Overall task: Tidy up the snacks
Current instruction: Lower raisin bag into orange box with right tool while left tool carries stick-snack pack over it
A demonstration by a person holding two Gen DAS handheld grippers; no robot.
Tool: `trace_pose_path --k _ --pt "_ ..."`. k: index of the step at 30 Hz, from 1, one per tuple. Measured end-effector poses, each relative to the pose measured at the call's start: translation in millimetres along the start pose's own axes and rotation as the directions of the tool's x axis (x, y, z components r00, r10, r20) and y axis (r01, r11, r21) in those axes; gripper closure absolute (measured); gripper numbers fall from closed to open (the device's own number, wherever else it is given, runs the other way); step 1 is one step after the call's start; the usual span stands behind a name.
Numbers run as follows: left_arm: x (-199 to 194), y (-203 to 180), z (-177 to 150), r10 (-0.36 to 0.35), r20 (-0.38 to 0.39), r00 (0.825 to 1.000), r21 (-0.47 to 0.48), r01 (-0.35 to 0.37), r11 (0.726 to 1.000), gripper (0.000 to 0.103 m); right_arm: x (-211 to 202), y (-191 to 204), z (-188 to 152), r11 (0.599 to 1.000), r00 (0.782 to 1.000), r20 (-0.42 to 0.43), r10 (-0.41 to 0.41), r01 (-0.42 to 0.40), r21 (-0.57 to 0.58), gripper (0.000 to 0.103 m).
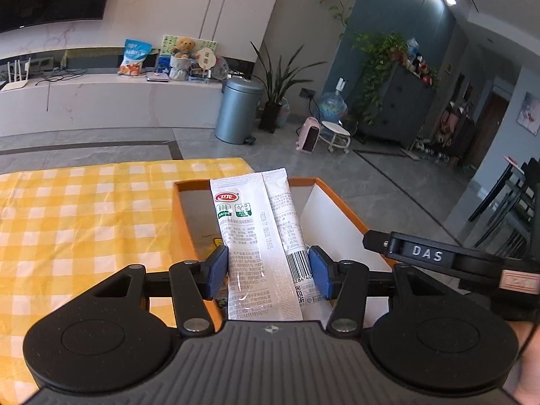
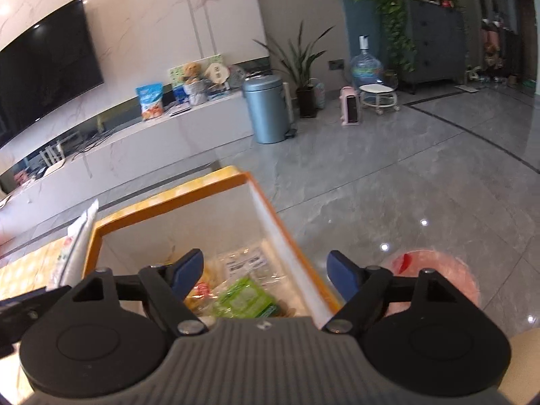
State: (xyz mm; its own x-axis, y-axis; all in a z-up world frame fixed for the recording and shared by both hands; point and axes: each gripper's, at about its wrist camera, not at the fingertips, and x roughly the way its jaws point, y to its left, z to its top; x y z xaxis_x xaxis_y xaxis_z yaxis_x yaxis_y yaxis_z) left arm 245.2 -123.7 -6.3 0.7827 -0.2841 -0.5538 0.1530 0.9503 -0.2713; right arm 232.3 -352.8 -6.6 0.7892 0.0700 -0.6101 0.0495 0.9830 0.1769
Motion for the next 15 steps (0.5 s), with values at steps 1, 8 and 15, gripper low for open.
trace_pose_path --k 1,8,15 --pt "3.6 -2.4 -0.1 0.003 -0.008 1.0 -0.002 -0.003 1.0 0.043 -0.3 -1.6 -0.5 1.0 1.0 -0.001 -0.002 0.002 0.005 0.024" --pt "19.1 -7.0 -2.7 0.108 -0.015 0.994 -0.03 -0.108 0.994 0.034 10.5 -16.9 -2.8 0.996 0.998 -0.046 0.052 -0.048 0.077 0.025" --pt "6.7 -17.2 -3.5 0.202 0.022 0.979 0.048 -0.203 0.978 0.0 9.5 -20.5 -0.6 0.993 0.998 -0.042 0.05 -0.045 0.112 0.024"
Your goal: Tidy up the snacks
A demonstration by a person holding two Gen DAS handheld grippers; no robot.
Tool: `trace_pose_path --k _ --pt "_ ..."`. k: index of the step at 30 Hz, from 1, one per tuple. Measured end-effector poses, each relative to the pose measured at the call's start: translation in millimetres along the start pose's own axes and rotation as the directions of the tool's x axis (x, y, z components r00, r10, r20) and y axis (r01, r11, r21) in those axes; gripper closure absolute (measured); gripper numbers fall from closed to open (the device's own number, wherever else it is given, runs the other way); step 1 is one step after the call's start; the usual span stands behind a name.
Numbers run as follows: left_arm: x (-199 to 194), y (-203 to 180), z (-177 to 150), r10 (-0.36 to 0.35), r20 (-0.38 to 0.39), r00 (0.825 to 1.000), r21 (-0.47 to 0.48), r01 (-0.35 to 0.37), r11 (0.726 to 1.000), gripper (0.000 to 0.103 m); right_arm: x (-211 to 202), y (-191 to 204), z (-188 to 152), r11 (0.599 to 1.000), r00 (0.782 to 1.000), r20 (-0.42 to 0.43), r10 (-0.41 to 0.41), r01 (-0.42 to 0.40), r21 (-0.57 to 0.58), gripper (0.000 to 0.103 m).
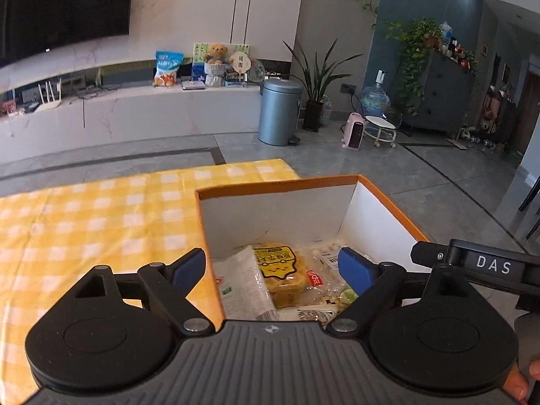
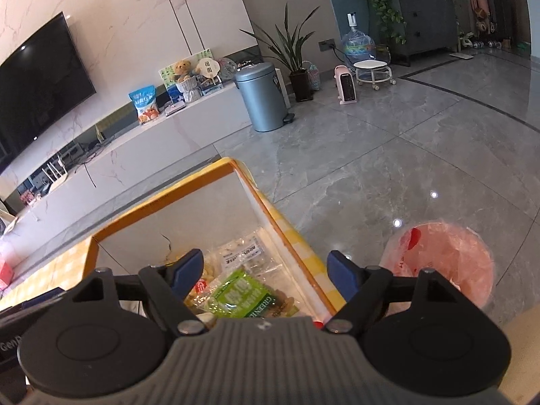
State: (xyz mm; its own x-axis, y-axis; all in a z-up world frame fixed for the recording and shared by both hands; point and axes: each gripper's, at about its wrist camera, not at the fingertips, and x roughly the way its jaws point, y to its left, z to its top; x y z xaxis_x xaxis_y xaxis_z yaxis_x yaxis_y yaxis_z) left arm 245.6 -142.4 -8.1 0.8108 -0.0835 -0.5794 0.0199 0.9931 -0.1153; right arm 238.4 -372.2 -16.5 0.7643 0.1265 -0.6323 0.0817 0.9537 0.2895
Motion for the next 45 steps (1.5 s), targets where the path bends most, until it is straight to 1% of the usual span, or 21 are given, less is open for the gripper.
trace_pose_path --k 3,5,7,10,13,15,17,19,21,23,27,29,31,33,36,38,45 --pt "-14.5 0.5 1.5 -0.018 0.017 1.0 0.035 0.018 0.999 0.0 -3.1 4.2 -0.6 1.0 1.0 0.005 -0.001 0.001 -0.009 0.023" --pt "-26.6 -1.4 2.3 -0.009 0.038 0.999 0.072 0.006 0.997 0.0 -7.4 6.6 -1.4 1.0 1.0 0.013 0.011 -0.011 -0.005 0.022" --pt "-40.2 -1.9 3.1 0.006 0.057 0.998 0.078 -0.011 0.997 0.0 -9.8 9.5 -4.6 0.999 0.999 0.015 0.033 -0.033 0.0 0.018" --pt "-65.9 2.2 2.4 0.0 0.066 0.998 0.077 -0.005 0.997 0.0 -20.9 18.0 -11.1 1.0 1.0 0.011 0.021 -0.021 -0.023 0.018" --pt "-91.1 8.8 -1.3 0.006 0.07 0.998 0.078 -0.012 0.997 0.0 -44.8 31.3 -21.2 0.998 0.999 0.024 -0.03 0.031 -0.055 0.017" --pt "-105.9 12.8 -3.1 0.001 0.068 0.998 0.083 -0.006 0.997 0.0 -64.3 38.4 -29.7 0.996 0.998 0.051 -0.037 0.041 -0.079 0.013" --pt "-122.0 16.3 -8.2 0.004 0.067 0.998 0.095 -0.011 0.995 0.0 -85.8 45.6 -43.1 0.995 0.997 0.073 -0.025 0.032 -0.099 0.012" --pt "-135.8 21.8 -16.0 0.027 0.064 0.998 0.102 -0.034 0.994 0.0 -101.9 53.4 -57.5 0.99 0.999 0.05 0.003 0.004 -0.139 0.012" --pt "-147.5 27.9 -24.2 0.063 0.054 0.997 0.081 -0.067 0.994 0.0 -113.6 64.8 -74.4 0.977 1.0 0.001 0.028 -0.027 -0.212 0.012" --pt "-157.6 34.4 -31.3 0.077 0.034 0.996 0.061 -0.079 0.995 0.0 -125.0 76.9 -90.7 0.963 0.999 -0.019 0.044 -0.047 -0.265 0.012" --pt "-170.2 46.7 -45.4 0.094 -0.005 0.996 0.032 -0.093 0.995 0.0 -144.5 94.9 -114.5 0.949 0.996 -0.044 0.076 -0.086 -0.303 0.012" --pt "-174.9 50.4 -51.0 0.085 -0.018 0.996 0.021 -0.085 0.996 0.0 -152.6 101.3 -121.3 0.942 0.995 -0.048 0.085 -0.096 -0.323 0.012" --pt "-179.7 52.2 -56.4 0.071 -0.011 0.997 0.03 -0.071 0.997 0.0 -159.2 108.2 -127.0 0.938 0.995 -0.046 0.085 -0.095 -0.334 0.012" --pt "-185.1 52.3 -63.9 0.072 -0.008 0.997 0.033 -0.071 0.997 0.0 -167.4 110.7 -133.8 0.935 0.995 -0.026 0.094 -0.097 -0.34 0.012" --pt "-190.5 52.4 -73.8 0.057 -0.018 0.998 0.019 -0.057 0.998 0.0 -177.2 111.9 -145.2 0.932 0.997 -0.02 0.077 -0.079 -0.354 0.012" --pt "-194.4 50.3 -79.3 0.06 -0.019 0.998 0.014 -0.06 0.998 0.0 -180.7 110.1 -148.7 0.931 0.997 -0.025 0.069 -0.073 -0.356 0.012" --pt "-206.2 42.5 -81.5 0.065 0.017 0.998 0.011 -0.065 0.998 0.0 -197.2 106.6 -151.3 0.93 0.998 0.012 0.058 -0.05 -0.365 0.012"
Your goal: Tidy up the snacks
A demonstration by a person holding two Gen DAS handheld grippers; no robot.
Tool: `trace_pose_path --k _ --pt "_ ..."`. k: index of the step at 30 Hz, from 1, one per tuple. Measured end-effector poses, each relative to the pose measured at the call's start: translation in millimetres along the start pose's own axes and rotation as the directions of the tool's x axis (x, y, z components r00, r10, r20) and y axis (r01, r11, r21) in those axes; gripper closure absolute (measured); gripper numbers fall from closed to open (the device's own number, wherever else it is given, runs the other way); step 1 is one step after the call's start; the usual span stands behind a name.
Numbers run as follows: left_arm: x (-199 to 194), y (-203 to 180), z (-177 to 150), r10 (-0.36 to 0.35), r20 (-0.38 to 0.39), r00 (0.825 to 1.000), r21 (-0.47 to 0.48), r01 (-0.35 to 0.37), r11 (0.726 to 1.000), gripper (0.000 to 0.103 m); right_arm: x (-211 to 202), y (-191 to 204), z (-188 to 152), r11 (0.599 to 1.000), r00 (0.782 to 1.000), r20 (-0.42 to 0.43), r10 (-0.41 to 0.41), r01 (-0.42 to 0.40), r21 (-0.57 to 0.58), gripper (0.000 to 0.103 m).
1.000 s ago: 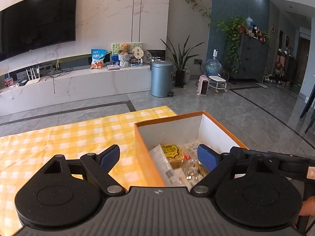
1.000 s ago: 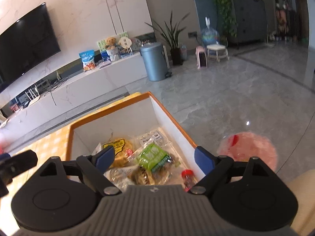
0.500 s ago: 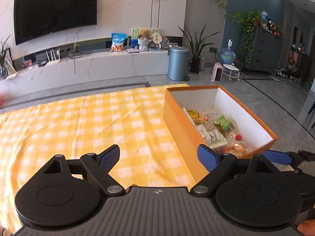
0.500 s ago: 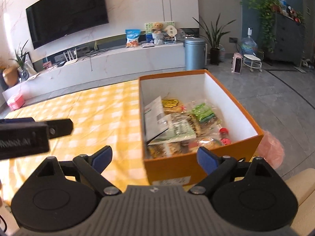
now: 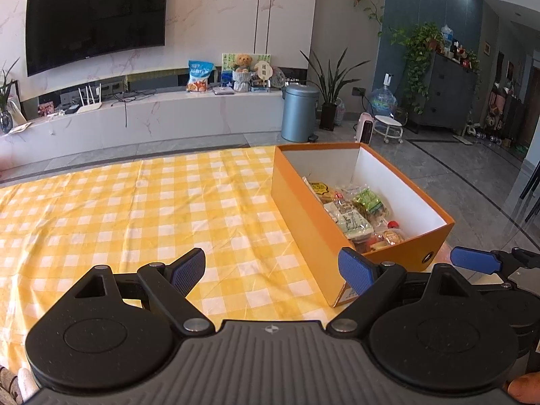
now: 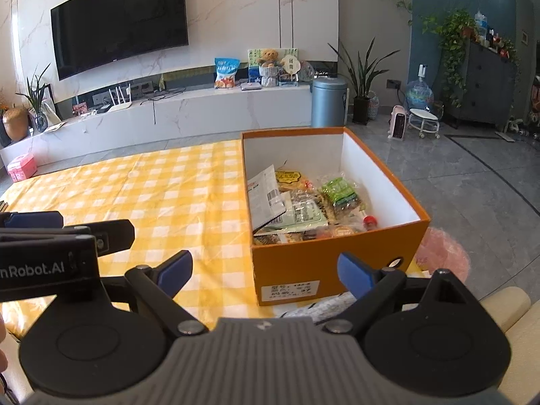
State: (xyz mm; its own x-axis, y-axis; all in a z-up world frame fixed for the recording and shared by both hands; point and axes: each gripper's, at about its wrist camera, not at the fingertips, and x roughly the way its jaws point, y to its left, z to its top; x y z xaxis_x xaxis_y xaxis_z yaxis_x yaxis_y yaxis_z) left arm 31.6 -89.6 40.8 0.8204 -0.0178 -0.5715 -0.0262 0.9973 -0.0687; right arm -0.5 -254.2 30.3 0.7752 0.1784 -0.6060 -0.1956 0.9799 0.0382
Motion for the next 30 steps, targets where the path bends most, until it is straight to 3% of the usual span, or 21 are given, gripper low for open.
trace_pose_path --k 30 --pt "-4.3 -19.5 9.4 0.004 0.02 1.0 0.029 -0.004 1.0 0.0 -11.9 -17.5 5.8 0.998 0.998 0.041 -0.042 0.04 0.038 0.011"
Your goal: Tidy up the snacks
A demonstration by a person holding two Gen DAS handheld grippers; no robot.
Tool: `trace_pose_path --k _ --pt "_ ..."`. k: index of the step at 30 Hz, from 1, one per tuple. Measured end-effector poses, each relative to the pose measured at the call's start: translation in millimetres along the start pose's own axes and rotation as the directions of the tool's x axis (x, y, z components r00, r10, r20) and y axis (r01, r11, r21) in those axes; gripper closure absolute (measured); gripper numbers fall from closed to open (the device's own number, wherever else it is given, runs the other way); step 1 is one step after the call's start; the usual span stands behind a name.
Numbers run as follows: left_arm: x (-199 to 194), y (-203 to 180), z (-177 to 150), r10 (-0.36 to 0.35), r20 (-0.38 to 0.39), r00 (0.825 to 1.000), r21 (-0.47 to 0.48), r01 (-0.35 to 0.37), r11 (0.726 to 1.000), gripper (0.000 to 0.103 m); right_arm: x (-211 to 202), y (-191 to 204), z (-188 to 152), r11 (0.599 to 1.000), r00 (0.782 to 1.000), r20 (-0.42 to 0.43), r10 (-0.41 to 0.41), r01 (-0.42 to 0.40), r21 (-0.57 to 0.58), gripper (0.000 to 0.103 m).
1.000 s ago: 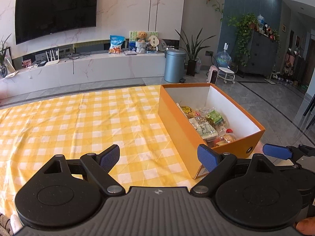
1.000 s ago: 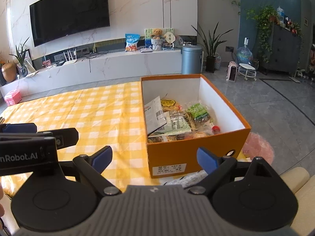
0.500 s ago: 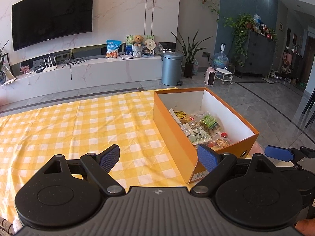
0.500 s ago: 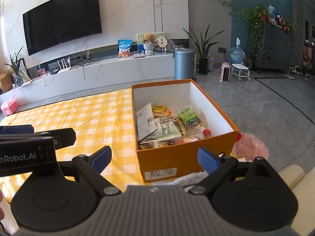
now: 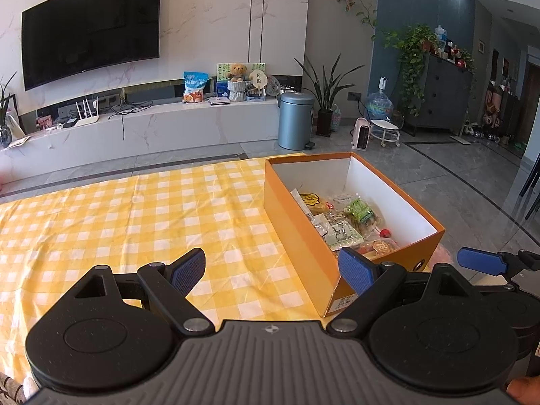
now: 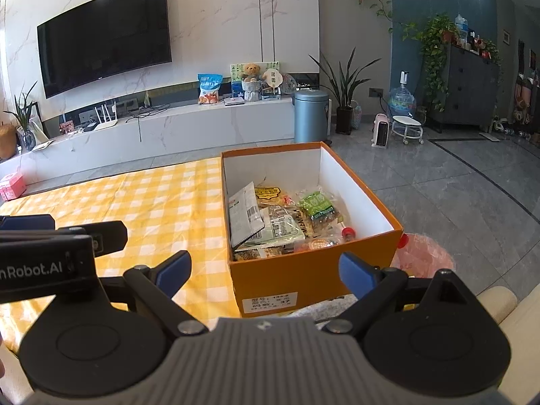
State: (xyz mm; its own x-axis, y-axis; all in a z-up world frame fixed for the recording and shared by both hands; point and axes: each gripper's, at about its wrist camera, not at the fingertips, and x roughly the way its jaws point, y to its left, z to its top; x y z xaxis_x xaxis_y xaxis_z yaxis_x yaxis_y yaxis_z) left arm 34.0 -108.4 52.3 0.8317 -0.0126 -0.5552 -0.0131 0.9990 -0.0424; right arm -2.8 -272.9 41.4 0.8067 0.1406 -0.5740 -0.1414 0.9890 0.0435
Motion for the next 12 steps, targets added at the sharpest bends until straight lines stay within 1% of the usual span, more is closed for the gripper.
trace_pose_path --k 12 --pt "0.6 1.0 -1.1 0.003 -0.002 1.0 -0.003 -0.003 1.0 0.0 1.2 -0.1 -0.2 1.0 1.0 -0.005 -0.006 0.006 -0.005 0.011"
